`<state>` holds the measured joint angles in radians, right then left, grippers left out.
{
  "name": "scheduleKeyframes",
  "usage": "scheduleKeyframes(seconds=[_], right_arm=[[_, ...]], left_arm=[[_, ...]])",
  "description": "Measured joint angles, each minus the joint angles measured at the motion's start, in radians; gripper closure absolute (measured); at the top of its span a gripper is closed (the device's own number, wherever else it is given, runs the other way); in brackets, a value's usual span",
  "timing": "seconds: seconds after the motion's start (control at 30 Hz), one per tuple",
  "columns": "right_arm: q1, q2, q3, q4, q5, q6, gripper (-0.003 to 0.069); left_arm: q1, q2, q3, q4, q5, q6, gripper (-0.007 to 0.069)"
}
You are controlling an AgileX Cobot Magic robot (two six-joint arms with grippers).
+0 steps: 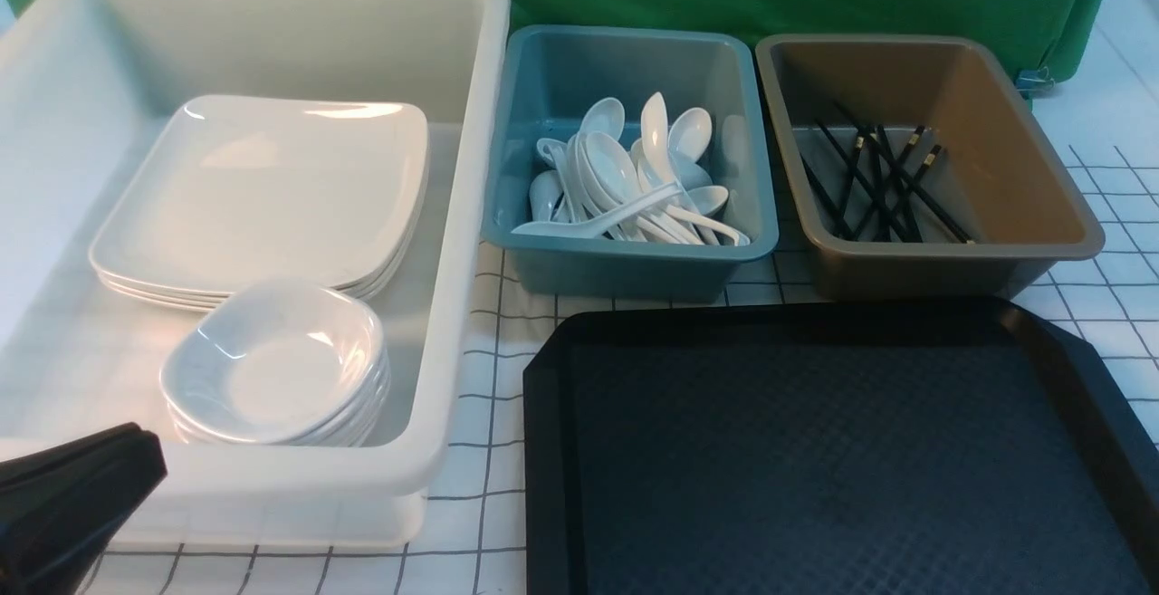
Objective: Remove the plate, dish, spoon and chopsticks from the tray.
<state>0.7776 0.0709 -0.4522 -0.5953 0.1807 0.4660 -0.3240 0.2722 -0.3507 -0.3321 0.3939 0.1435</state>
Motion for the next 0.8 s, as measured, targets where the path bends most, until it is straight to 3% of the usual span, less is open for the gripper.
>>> scheduleKeyframes(seconds=[0.8], right_arm=[[0.0,-0.001,0.002,0.0,0.002,0.002,0.0534]], left_arm=[[0.003,0.0,0.0,0.068,-0.007,0.01,0.0625]])
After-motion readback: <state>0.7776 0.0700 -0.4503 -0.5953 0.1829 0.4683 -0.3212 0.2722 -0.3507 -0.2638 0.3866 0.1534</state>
